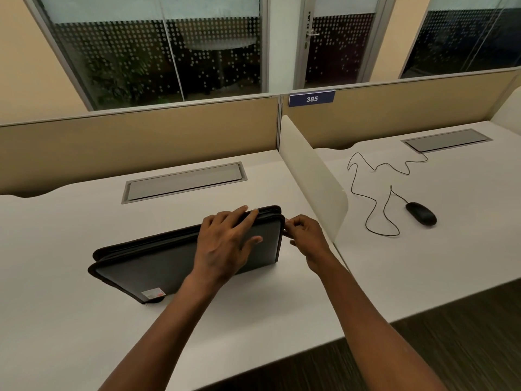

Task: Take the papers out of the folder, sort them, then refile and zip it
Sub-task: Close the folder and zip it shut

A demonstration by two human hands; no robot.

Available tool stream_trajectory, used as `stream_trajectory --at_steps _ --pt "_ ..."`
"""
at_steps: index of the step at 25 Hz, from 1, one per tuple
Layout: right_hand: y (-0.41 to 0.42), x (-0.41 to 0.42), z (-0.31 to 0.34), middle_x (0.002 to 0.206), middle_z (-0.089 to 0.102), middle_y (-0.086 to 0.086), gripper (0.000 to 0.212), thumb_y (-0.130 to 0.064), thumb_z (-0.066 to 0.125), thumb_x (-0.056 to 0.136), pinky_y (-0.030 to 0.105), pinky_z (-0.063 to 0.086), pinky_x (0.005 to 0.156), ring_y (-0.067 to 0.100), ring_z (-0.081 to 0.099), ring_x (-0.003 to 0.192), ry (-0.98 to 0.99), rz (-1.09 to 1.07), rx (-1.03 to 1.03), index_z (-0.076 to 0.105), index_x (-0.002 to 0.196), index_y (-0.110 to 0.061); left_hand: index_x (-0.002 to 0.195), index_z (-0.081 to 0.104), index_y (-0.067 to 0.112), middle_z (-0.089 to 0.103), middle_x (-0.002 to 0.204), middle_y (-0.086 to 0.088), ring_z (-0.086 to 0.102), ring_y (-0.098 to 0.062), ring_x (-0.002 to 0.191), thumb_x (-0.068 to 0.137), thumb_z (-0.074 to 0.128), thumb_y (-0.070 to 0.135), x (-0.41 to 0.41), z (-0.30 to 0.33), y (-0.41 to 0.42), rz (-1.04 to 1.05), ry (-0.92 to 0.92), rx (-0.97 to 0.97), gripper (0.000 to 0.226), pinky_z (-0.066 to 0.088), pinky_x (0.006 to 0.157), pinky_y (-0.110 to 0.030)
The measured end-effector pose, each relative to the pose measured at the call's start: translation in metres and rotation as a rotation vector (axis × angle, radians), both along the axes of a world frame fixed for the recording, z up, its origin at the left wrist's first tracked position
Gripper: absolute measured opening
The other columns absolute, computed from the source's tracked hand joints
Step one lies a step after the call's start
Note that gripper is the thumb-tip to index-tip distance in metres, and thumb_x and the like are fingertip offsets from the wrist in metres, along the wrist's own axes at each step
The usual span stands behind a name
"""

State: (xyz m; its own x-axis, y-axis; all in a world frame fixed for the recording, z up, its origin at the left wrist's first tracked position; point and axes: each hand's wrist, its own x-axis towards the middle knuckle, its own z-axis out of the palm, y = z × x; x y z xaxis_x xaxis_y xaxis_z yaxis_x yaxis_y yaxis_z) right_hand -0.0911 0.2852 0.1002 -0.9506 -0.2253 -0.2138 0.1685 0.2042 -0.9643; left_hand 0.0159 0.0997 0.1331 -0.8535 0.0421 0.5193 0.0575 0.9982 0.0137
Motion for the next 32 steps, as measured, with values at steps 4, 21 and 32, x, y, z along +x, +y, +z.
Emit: stream_trajectory --at_steps 4,21,32 --pt "0.001 0.002 -0.005 0.094 0.075 0.007 0.026 -0.036 0.067 0.095 0.04 0.056 0.087 0.01 0.074 0.093 0.02 0.015 0.011 0.059 0.084 -0.014 0.136 0.06 0.022 0.069 0.116 -0.005 0.062 -0.025 0.088 0.087 0.074 0.022 -0.027 0.008 0.03 -0.046 -0.027 0.015 0.051 0.047 0.069 -0.036" --pt "-0.009 -0.007 -0.077 0.106 0.069 0.001 0.031 -0.054 0.066 0.089 0.039 0.051 0.089 0.03 0.046 0.122 0.179 0.048 0.878 0.077 0.093 -0.025 0.128 0.067 0.025 0.071 0.101 0.002 0.058 -0.019 0.074 0.085 0.075 0.012 -0.022 0.008 0.027 -0.125 0.027 0.073 0.046 0.035 0.054 -0.026" --pt "-0.012 -0.004 -0.116 0.149 0.04 0.012 0.046 -0.05 0.056 0.096 0.05 0.025 0.115 0.037 0.014 0.149 0.148 0.162 1.076 0.061 0.127 -0.016 0.131 0.065 0.027 0.07 0.105 0.005 0.055 -0.017 0.075 0.091 0.068 0.016 -0.015 0.0 0.031 -0.141 0.063 0.013 0.042 0.03 0.057 -0.024"
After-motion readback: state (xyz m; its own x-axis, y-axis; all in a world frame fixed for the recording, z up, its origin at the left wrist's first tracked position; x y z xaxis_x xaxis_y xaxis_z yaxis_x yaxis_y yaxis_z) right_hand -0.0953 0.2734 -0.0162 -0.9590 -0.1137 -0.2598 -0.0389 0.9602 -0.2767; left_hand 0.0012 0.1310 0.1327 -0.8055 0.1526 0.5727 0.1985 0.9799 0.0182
